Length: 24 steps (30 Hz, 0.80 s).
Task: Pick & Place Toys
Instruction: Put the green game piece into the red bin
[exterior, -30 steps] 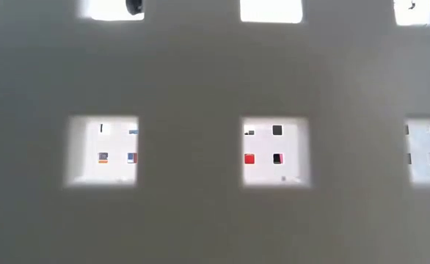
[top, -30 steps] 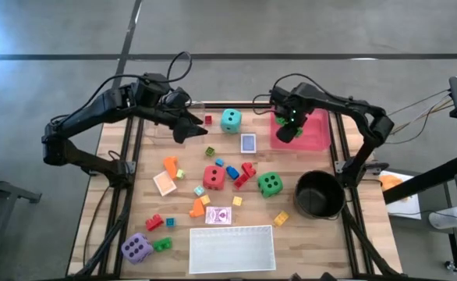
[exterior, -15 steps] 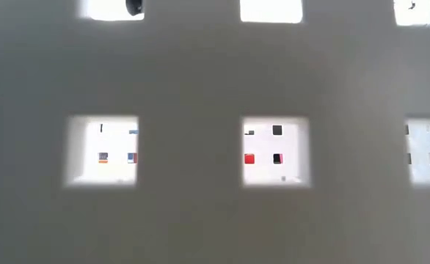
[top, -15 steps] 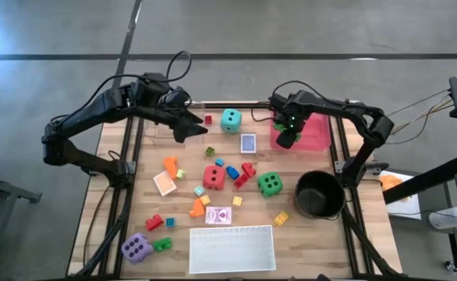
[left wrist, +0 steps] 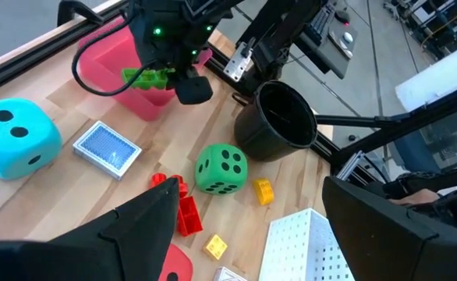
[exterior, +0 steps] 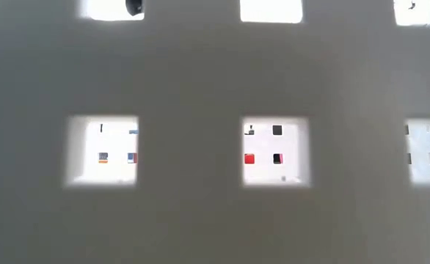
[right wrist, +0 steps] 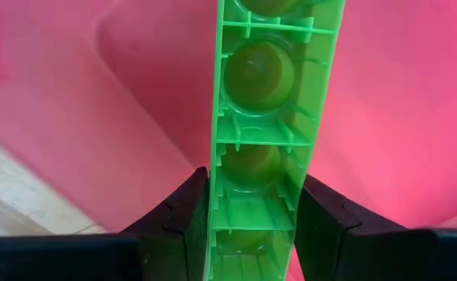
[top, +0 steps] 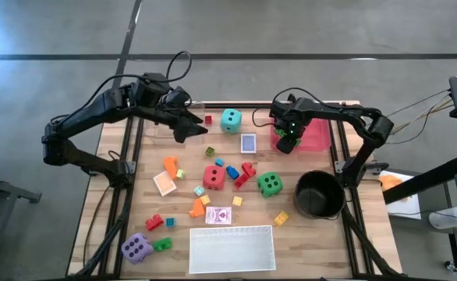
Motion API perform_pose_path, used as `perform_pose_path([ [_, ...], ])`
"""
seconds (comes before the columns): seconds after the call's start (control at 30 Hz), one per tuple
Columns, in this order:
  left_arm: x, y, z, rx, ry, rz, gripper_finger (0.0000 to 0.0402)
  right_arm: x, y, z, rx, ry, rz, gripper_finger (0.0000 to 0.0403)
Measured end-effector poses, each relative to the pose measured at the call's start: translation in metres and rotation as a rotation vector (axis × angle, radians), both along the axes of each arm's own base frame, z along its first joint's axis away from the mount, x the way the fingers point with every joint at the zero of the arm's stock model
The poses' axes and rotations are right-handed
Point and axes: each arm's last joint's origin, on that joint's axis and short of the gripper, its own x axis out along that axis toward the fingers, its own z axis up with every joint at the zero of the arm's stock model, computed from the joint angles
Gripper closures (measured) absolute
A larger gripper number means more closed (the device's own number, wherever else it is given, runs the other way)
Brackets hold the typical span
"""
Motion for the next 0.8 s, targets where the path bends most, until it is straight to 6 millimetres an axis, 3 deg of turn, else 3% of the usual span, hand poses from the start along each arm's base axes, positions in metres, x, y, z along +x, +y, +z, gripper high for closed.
perform_pose_path([
  [0.67,0.0003,0.0001,-0.0002,0.001,0.001,-0.001,0.0085,0.0025,0.0000,-0.0042,0.021,-0.063,-0.026,0.0274],
  [0.8,0.0002,0.0001,-0.0001,0.003,0.000,-0.002,0.0085,0.0025,0.0001,-0.0043,0.021,-0.063,-0.040,0.0218],
])
